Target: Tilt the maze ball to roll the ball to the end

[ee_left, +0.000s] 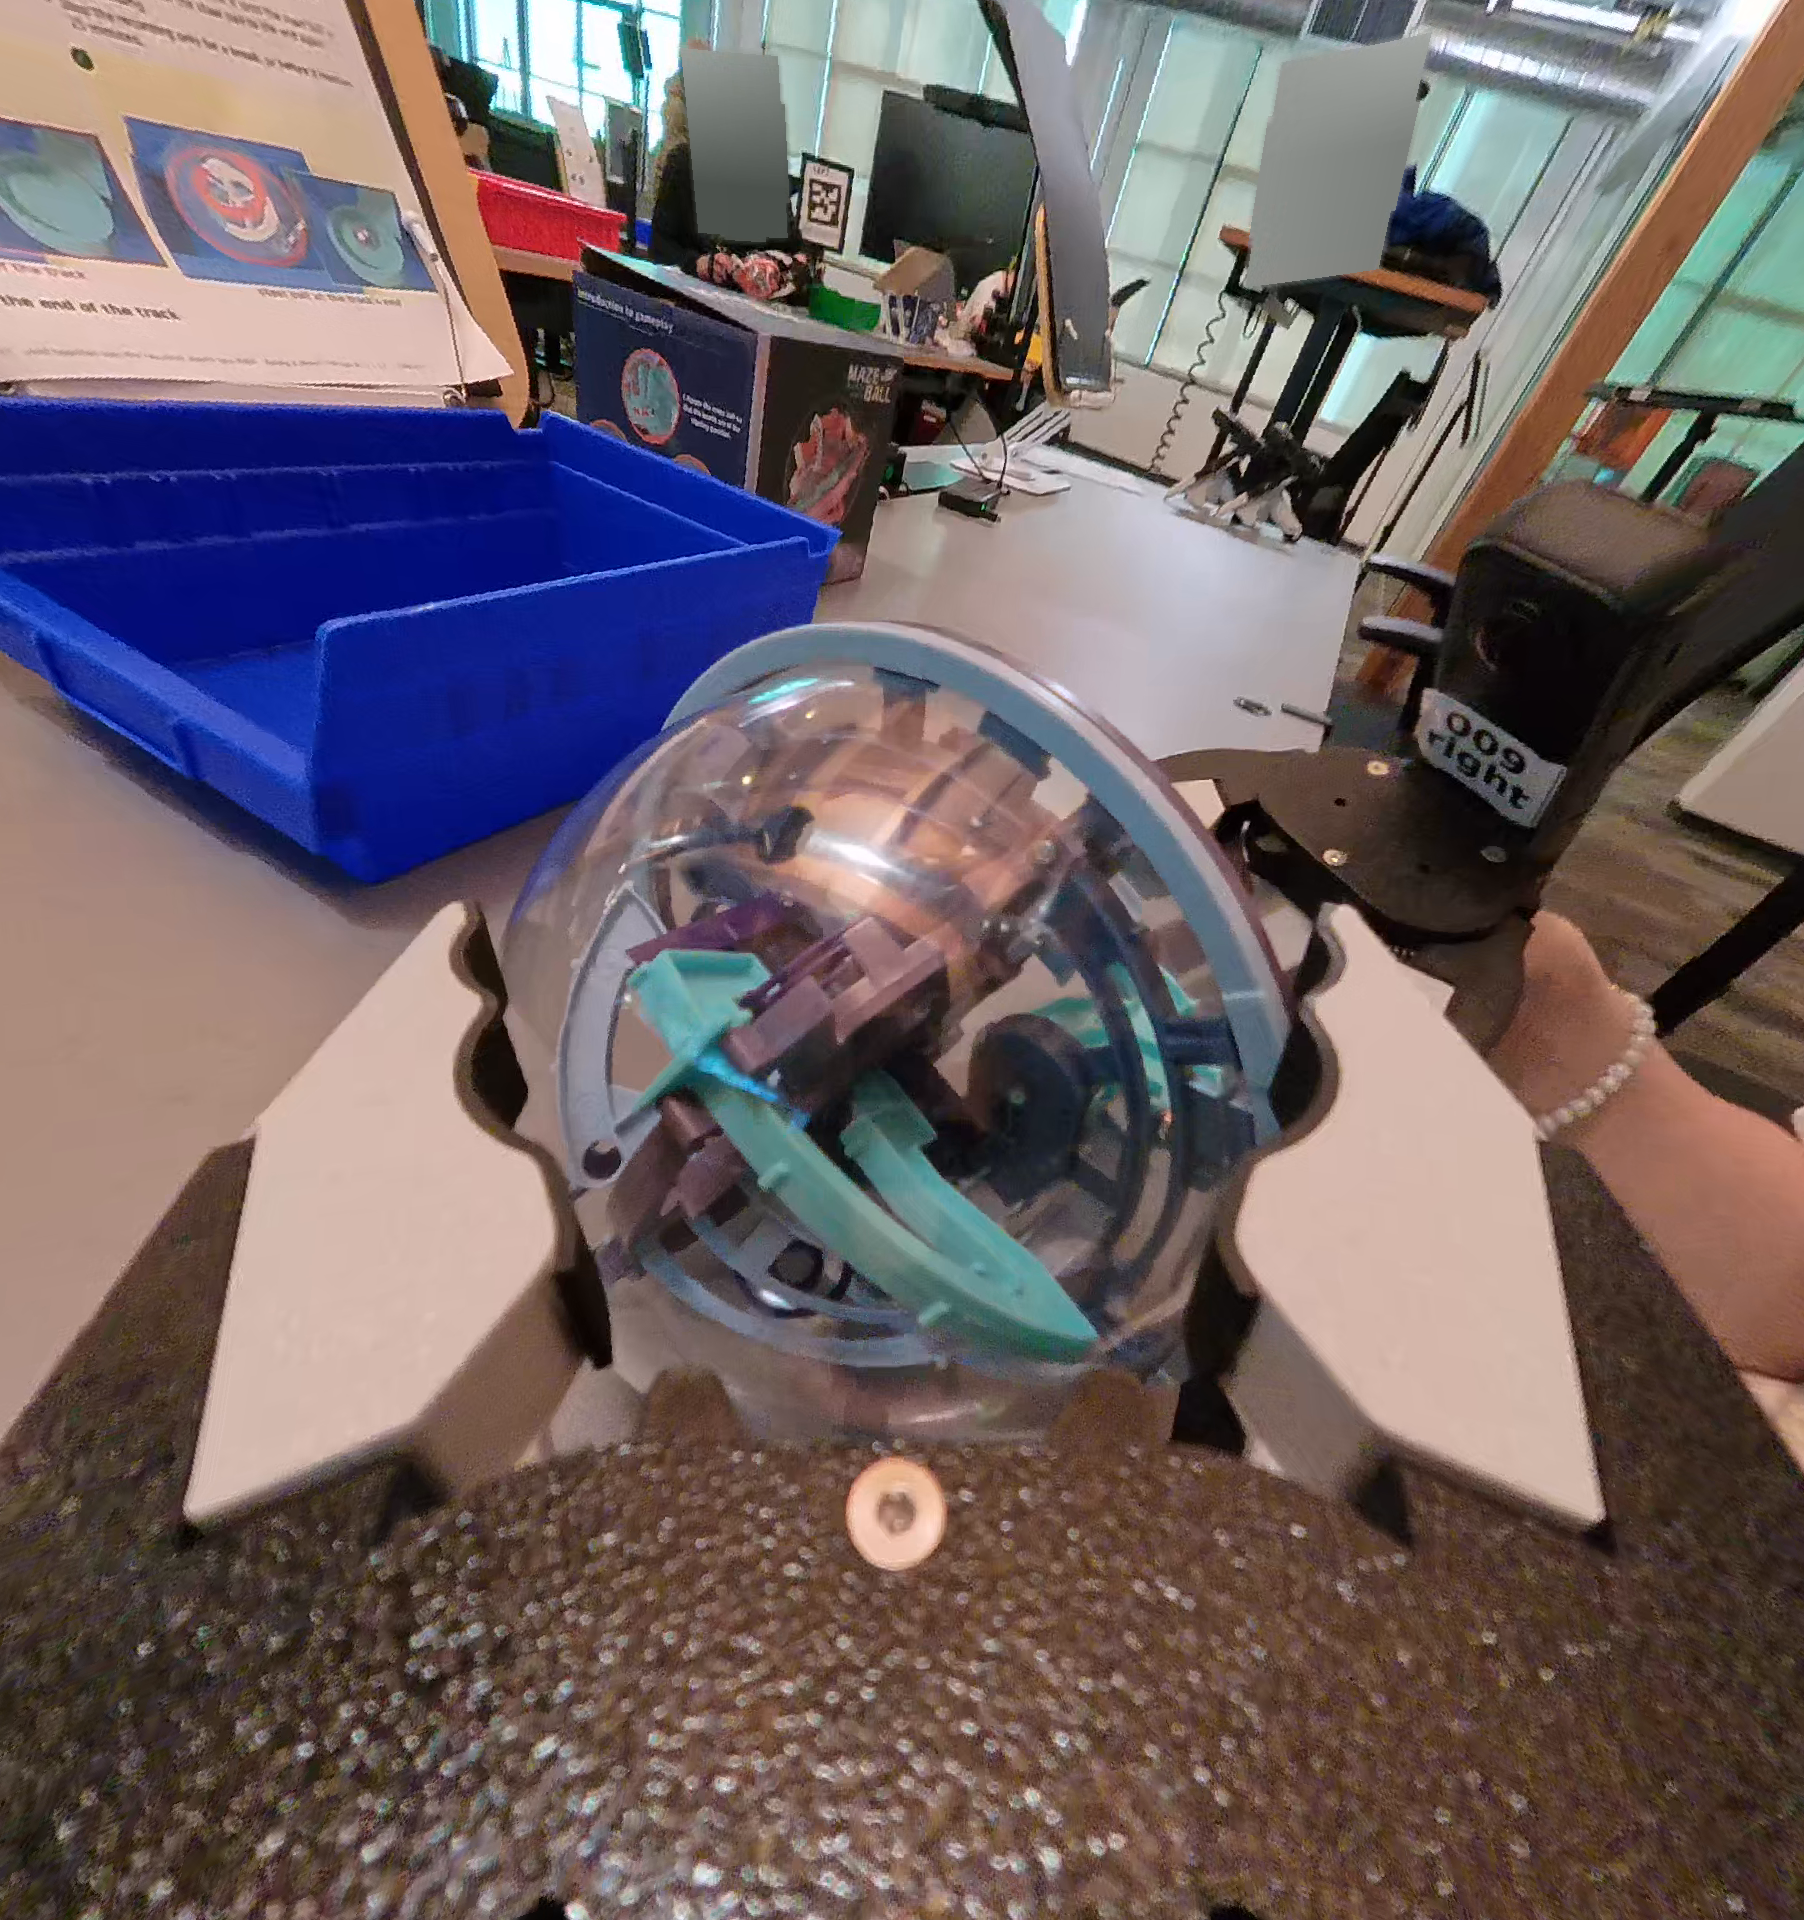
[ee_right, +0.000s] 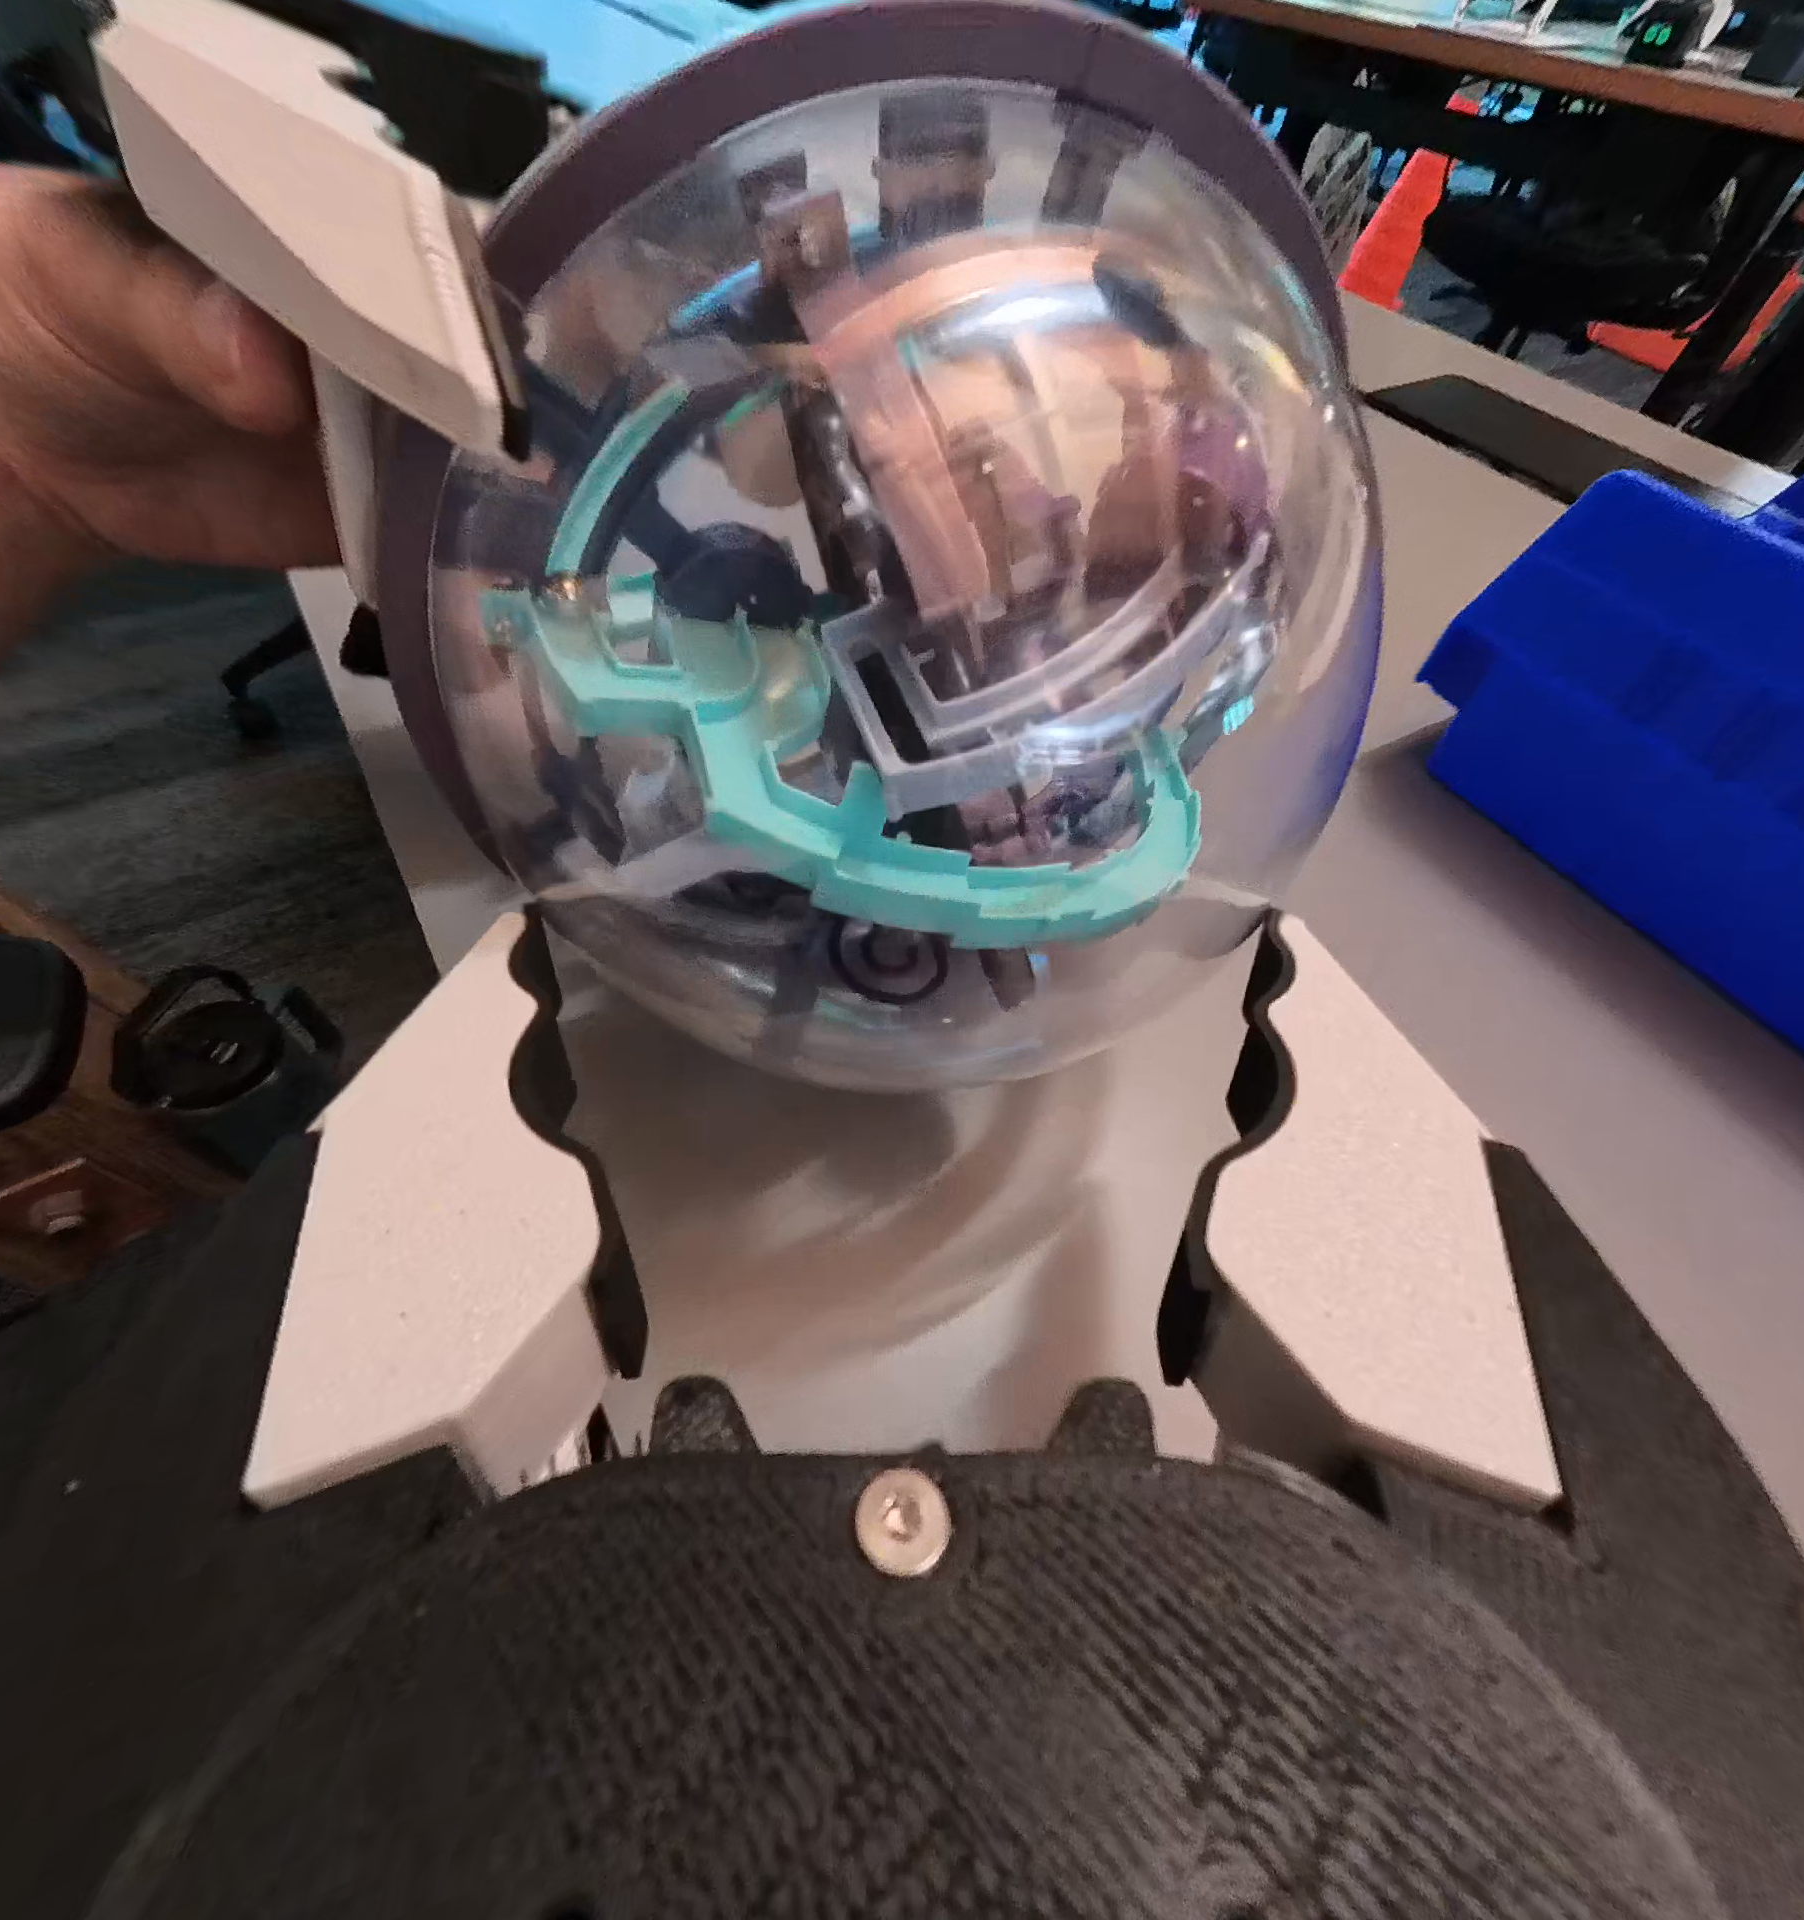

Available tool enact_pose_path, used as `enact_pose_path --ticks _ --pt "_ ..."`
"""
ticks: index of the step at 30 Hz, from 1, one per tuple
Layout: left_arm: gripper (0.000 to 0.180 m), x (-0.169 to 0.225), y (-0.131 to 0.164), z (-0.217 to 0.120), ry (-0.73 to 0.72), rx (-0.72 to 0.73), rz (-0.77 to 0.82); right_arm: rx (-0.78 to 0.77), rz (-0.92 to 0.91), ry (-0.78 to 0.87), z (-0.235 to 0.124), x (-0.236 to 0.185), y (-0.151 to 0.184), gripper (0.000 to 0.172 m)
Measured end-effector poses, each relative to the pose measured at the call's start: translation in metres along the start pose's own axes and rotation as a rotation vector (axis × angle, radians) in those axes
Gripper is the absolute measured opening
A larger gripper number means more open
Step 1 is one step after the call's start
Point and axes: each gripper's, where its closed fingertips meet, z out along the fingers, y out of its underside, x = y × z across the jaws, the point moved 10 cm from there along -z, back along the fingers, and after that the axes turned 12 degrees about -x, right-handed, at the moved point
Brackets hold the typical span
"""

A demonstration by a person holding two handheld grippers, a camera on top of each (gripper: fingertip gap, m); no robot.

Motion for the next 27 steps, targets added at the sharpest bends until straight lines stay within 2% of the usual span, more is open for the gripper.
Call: enact_pose_path --ticks 9,17,27 --pt "0.143 0.008 -0.003 0.000 -0.031 -0.053 0.068 -0.018 -0.017 -0.043 -0.002 0.002 0.004 0.123" --pt "0.143 0.003 -0.003 -0.001 -0.029 -0.019 -0.027 -0.017 0.006 -0.025 0.003 0.000 0.000 0.128" --pt "0.143 -0.012 0.005 -0.009 0.055 0.058 -0.136 0.002 -0.040 0.026 0.006 -0.006 -0.005 0.127"
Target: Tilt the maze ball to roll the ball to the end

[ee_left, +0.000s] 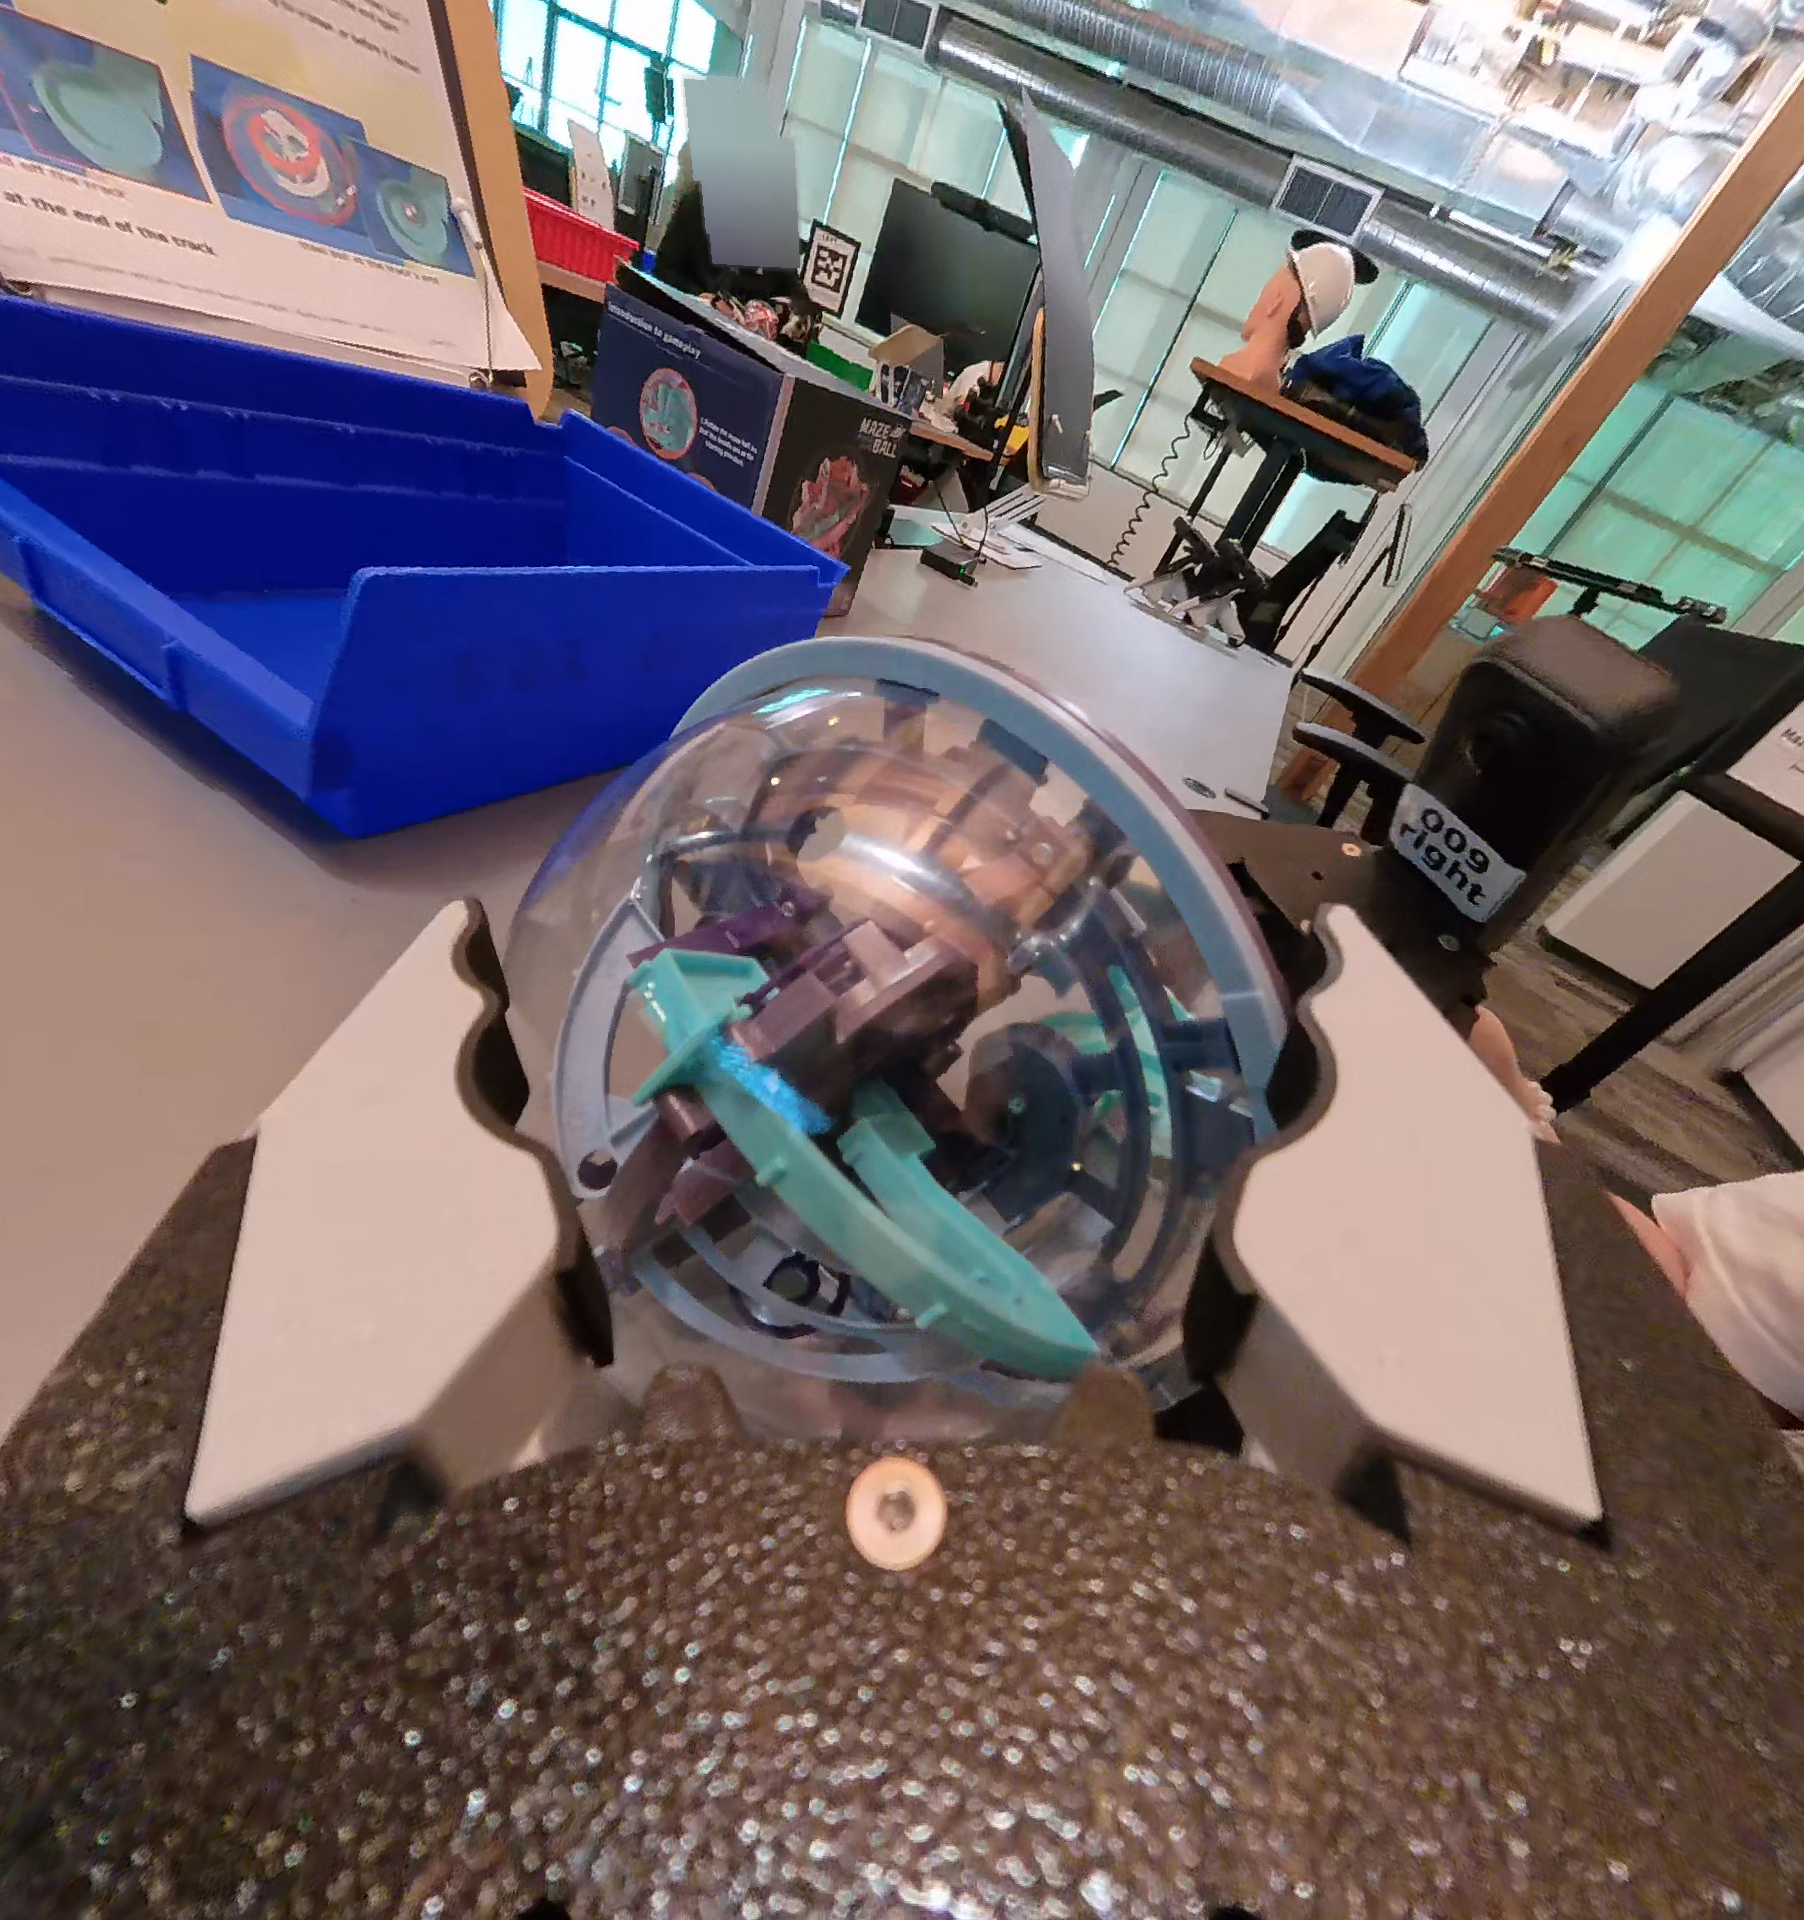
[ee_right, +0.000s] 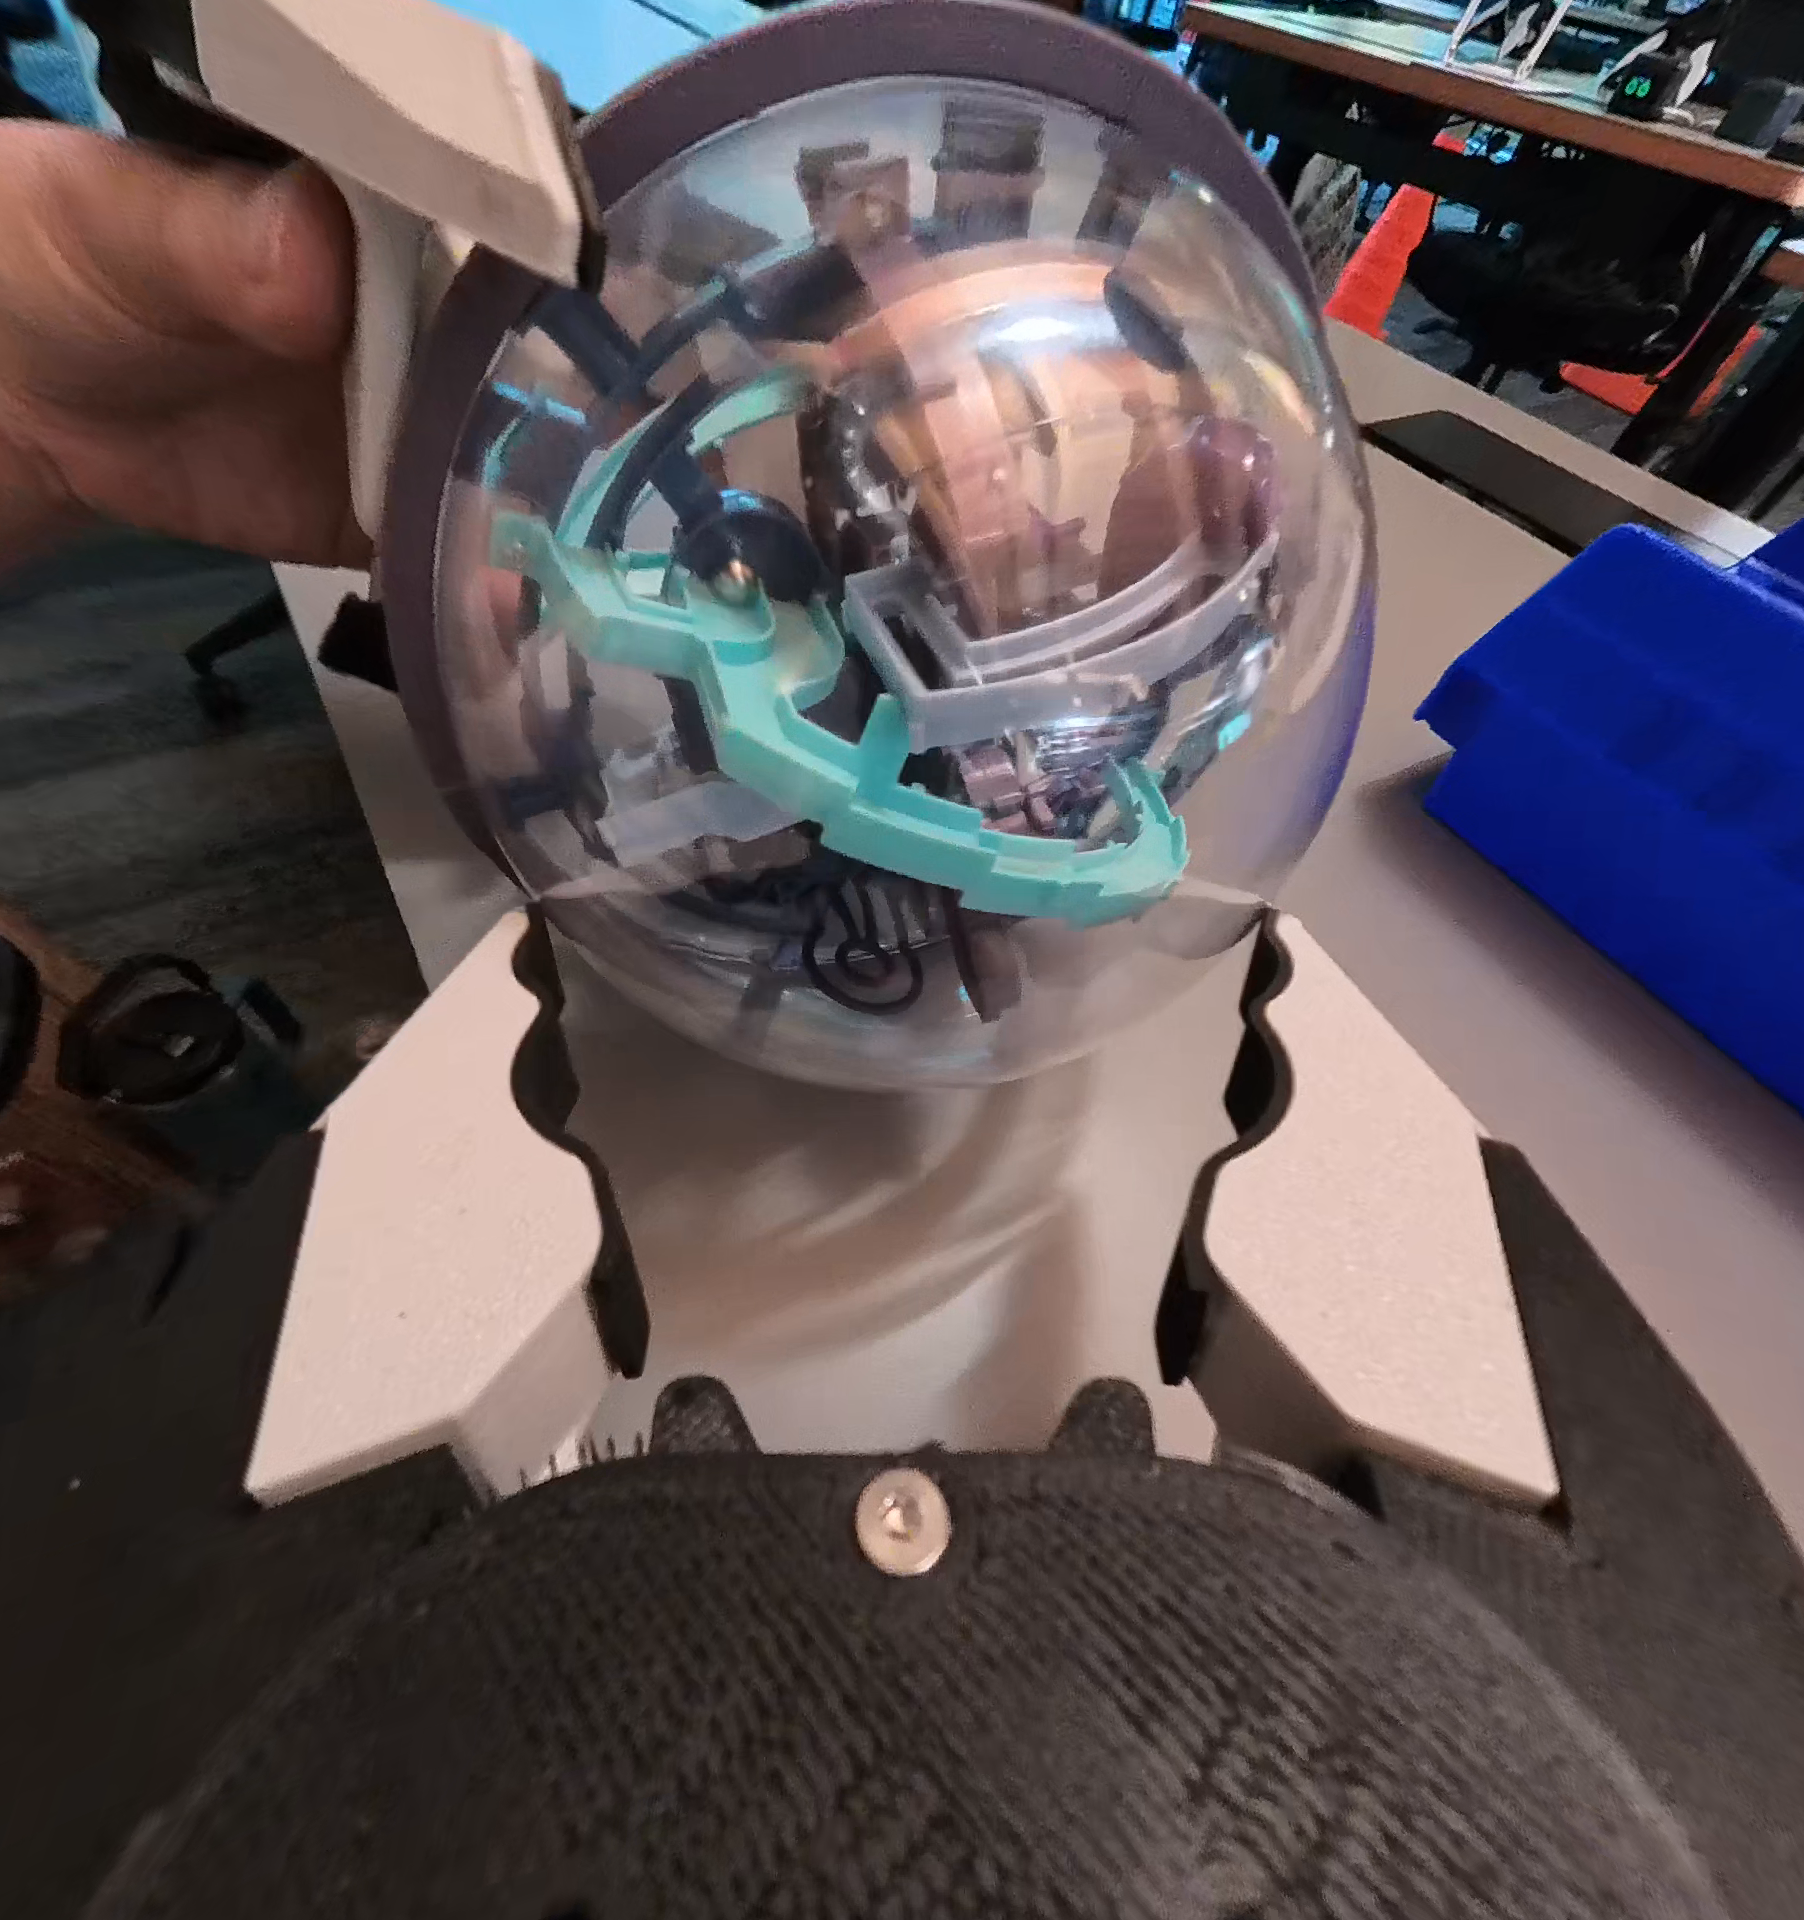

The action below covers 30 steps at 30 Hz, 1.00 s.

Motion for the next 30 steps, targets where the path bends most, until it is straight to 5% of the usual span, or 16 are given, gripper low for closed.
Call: enact_pose_path --ticks 30 --pt "0.142 -0.023 0.016 0.000 0.170 -0.019 -0.393 0.049 -0.019 -0.016 -0.006 0.000 -0.001 0.132"
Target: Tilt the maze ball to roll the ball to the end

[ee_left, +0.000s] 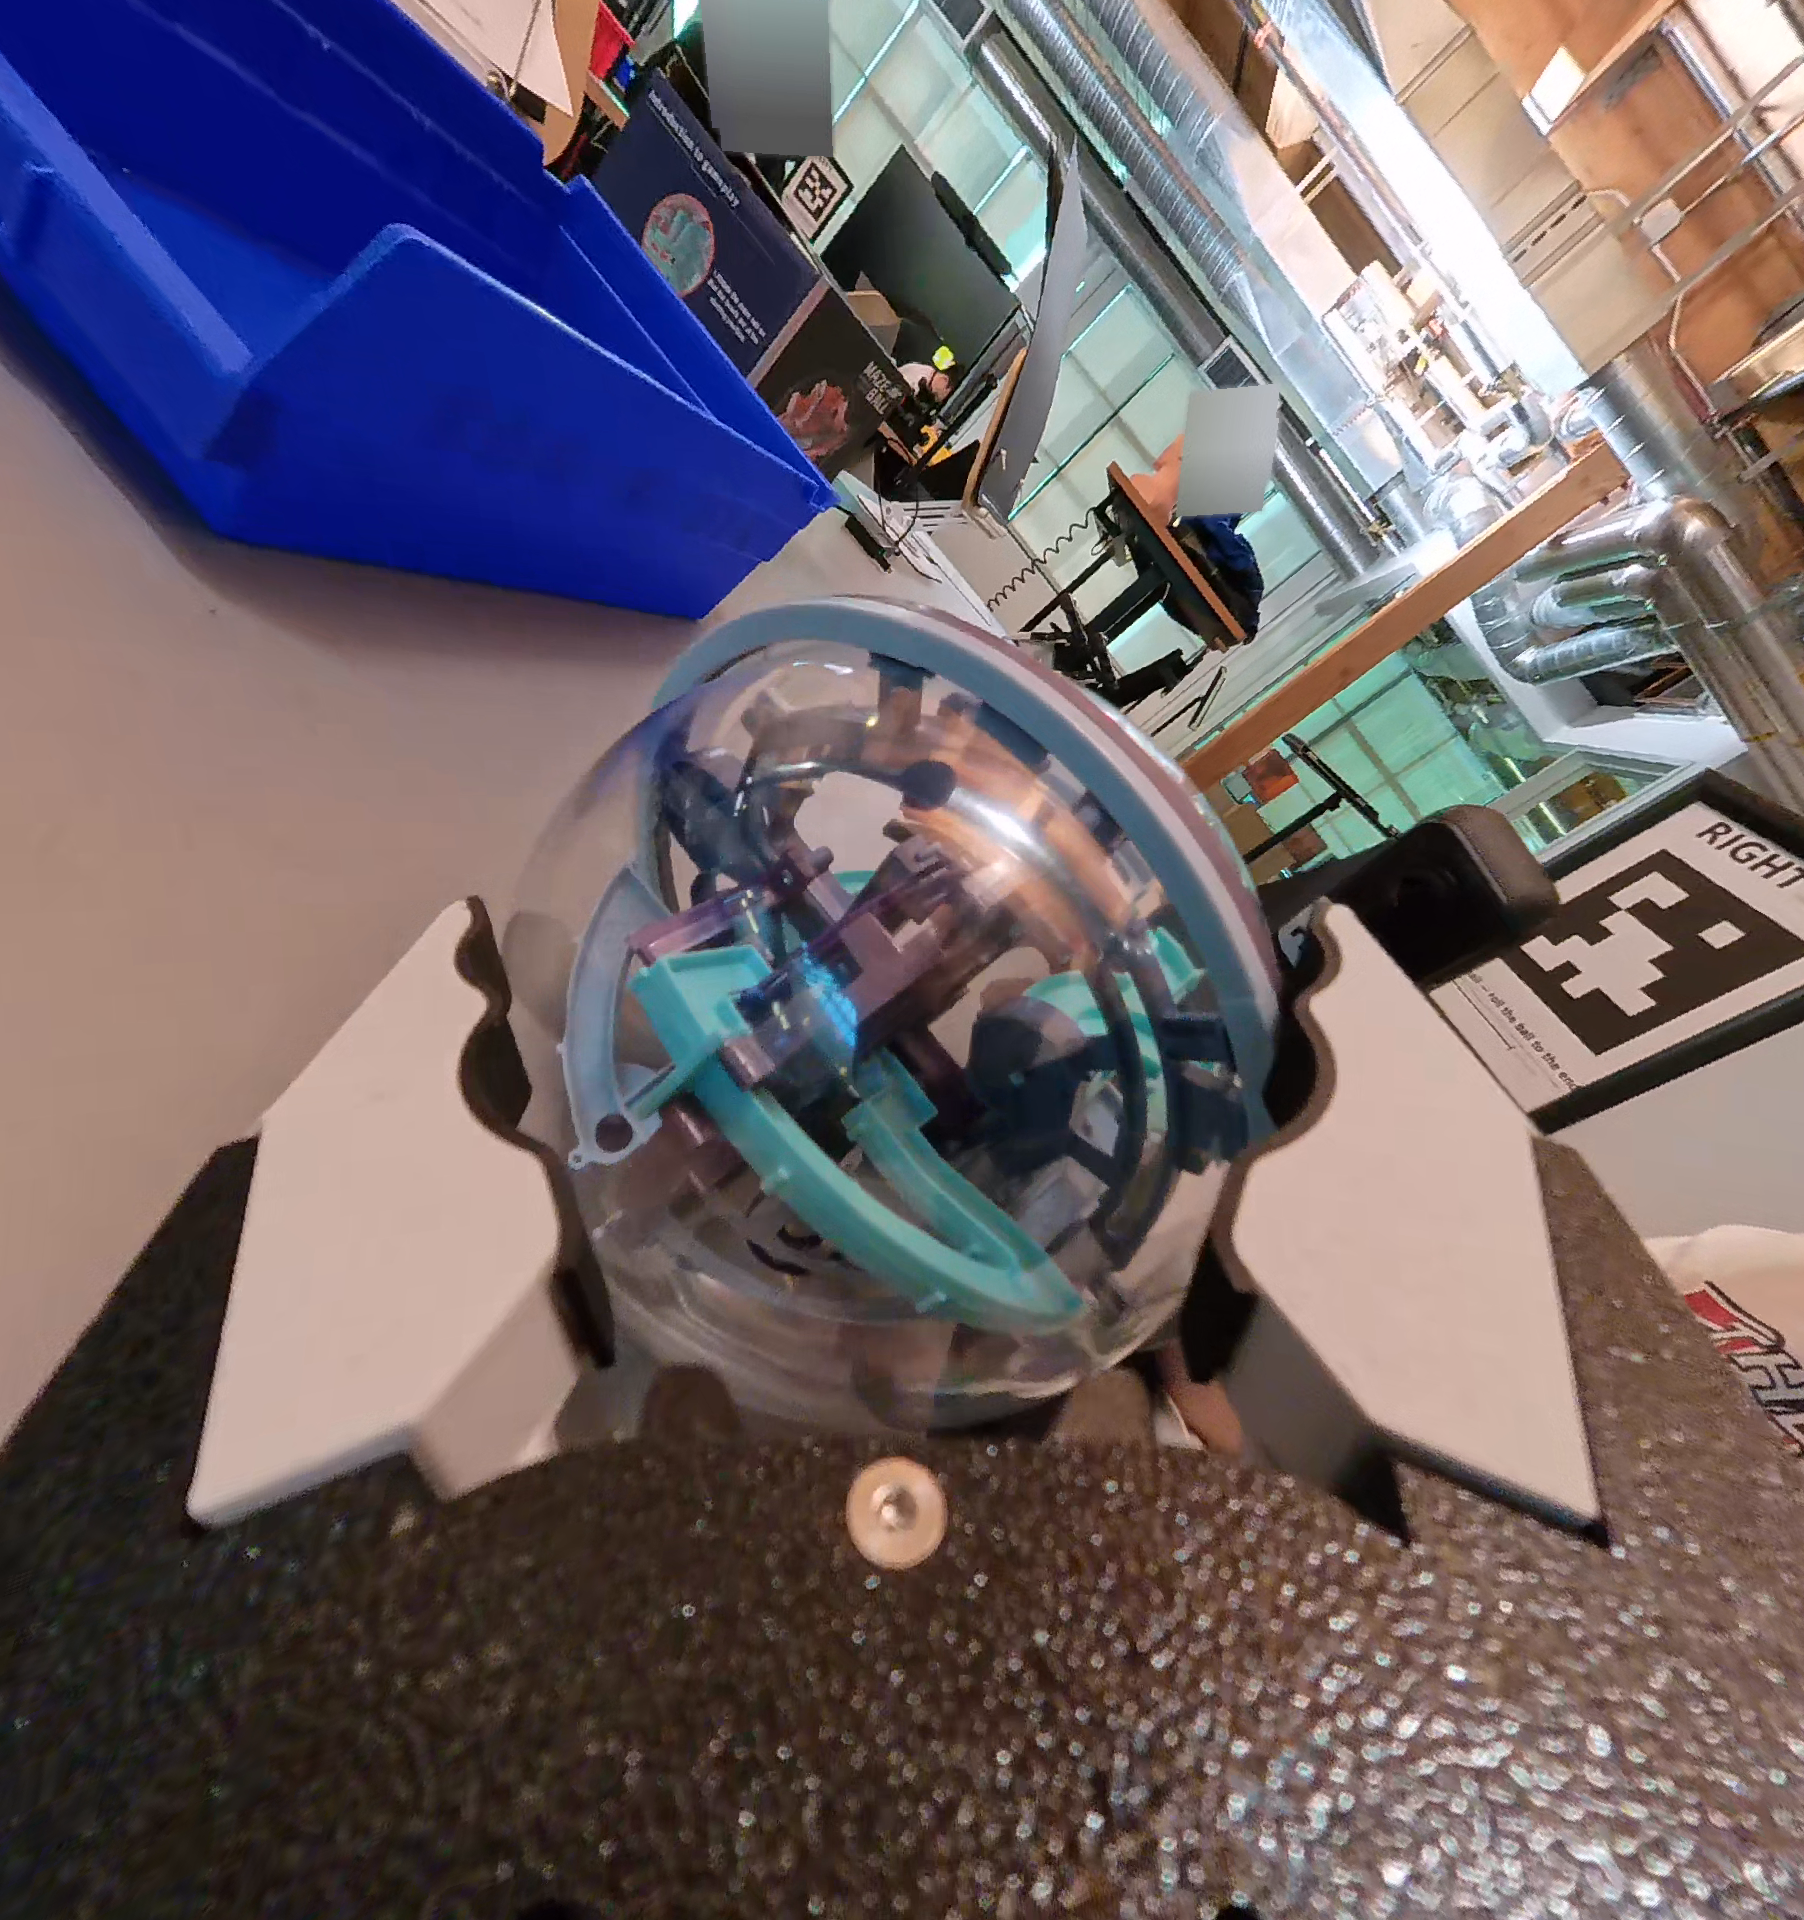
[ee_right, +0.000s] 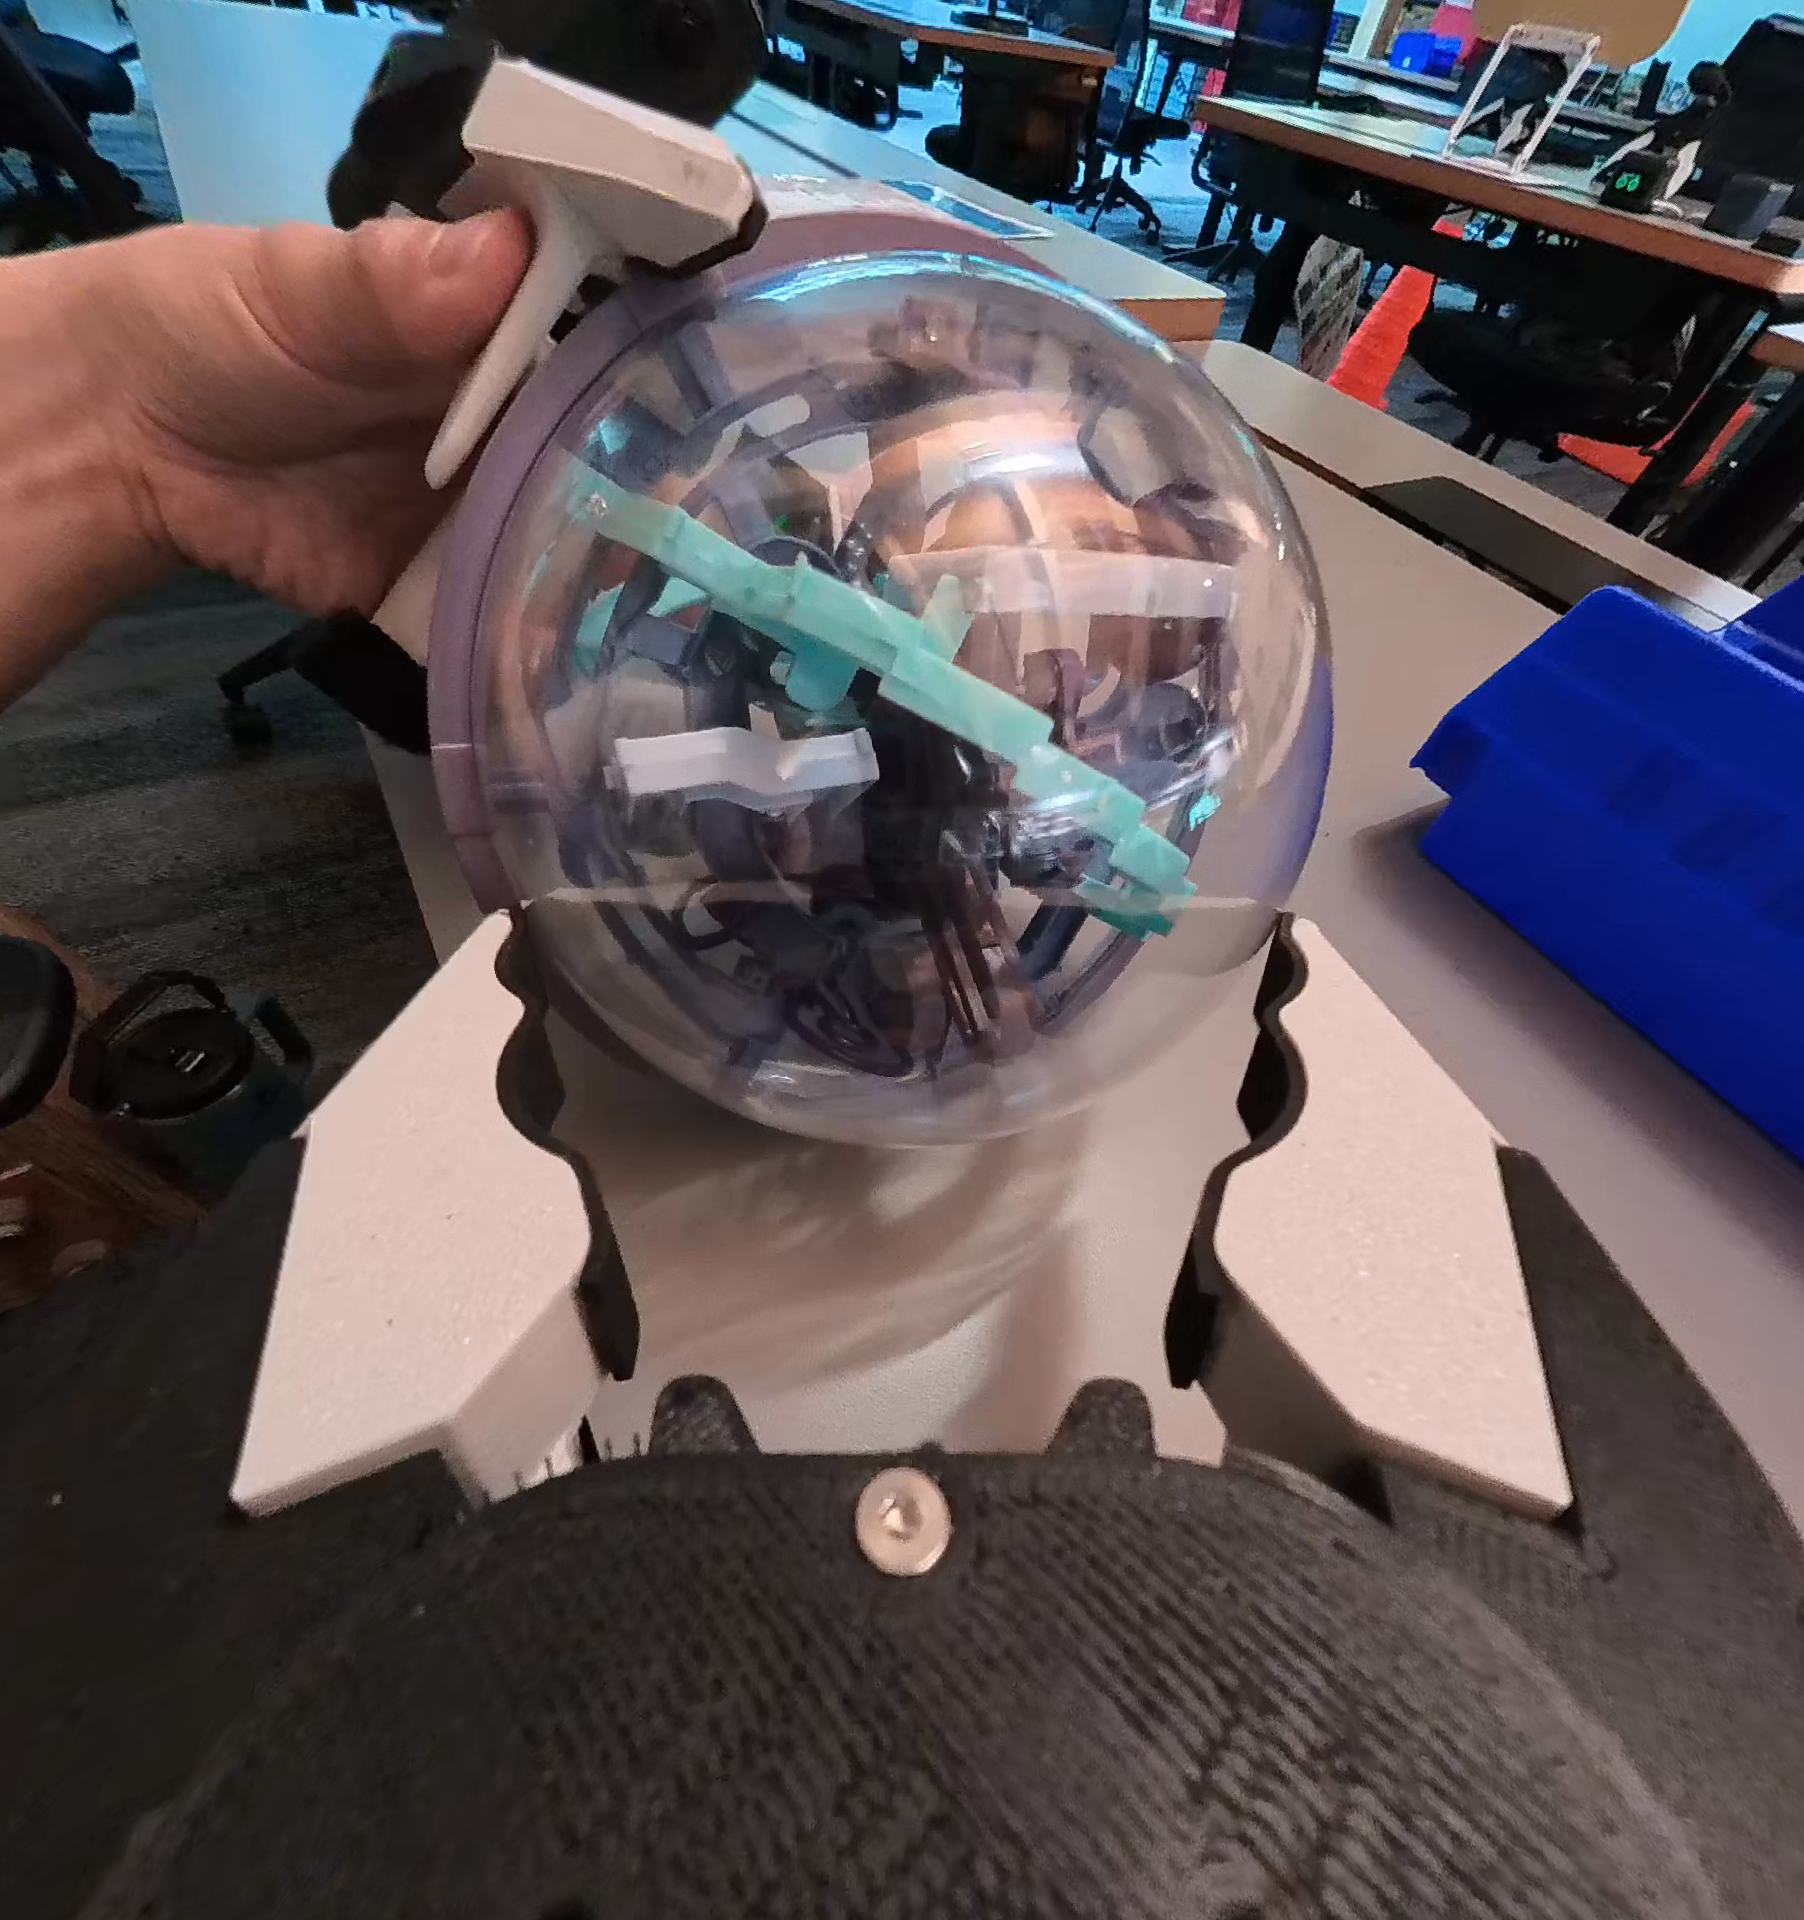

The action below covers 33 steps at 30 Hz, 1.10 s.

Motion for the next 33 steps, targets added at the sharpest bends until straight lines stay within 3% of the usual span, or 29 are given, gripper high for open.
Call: enact_pose_path --ticks 15,24,33 --pt "0.137 -0.023 0.007 -0.018 0.149 0.021 -0.101 0.147 -0.063 0.020 0.008 -0.007 -0.006 0.132" --pt "0.124 -0.035 0.004 -0.027 0.154 0.107 -0.191 0.205 -0.020 0.077 0.017 -0.010 -0.011 0.132" --pt "0.120 -0.038 0.000 -0.031 0.111 0.189 -0.169 0.182 -0.056 0.096 0.027 -0.004 -0.018 0.133"
